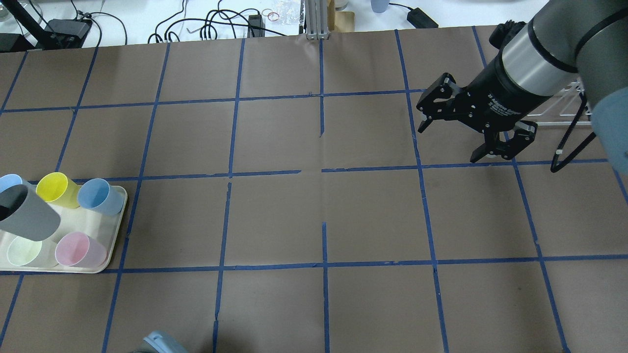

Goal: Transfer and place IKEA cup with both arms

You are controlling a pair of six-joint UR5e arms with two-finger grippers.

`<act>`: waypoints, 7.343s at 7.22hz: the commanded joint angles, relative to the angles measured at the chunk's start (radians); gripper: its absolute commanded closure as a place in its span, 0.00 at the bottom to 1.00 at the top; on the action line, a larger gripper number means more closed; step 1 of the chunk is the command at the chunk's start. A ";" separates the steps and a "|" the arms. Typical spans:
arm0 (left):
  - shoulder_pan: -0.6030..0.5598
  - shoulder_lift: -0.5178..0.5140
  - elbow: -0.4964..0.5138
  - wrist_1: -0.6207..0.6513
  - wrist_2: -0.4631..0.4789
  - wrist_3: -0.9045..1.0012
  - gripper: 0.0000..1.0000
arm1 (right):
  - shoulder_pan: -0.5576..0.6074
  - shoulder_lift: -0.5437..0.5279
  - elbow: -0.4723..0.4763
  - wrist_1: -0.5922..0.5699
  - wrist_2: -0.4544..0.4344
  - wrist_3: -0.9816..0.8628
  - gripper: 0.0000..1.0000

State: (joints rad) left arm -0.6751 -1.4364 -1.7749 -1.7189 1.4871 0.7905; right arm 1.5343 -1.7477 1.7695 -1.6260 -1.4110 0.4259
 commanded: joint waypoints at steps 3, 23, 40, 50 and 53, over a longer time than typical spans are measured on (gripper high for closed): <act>0.250 -0.209 0.038 0.281 0.044 0.413 1.00 | 0.021 0.002 0.005 -0.006 -0.123 -0.264 0.00; 0.229 -0.510 0.023 0.556 -0.005 0.441 1.00 | 0.009 -0.012 0.008 0.000 -0.121 -0.288 0.00; -0.246 -0.233 0.201 0.179 0.028 -0.139 0.00 | 0.017 -0.007 0.007 0.000 -0.126 -0.292 0.00; -0.894 -0.122 0.204 0.197 0.116 -0.820 0.00 | 0.015 -0.006 0.007 -0.002 -0.126 -0.294 0.00; -0.888 -0.127 0.219 0.187 0.108 -0.817 0.00 | 0.015 -0.006 0.007 -0.003 -0.126 -0.294 0.00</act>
State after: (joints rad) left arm -1.5650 -1.5632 -1.5622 -1.5266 1.5998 -0.0276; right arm 1.5493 -1.7533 1.7763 -1.6286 -1.5370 0.1319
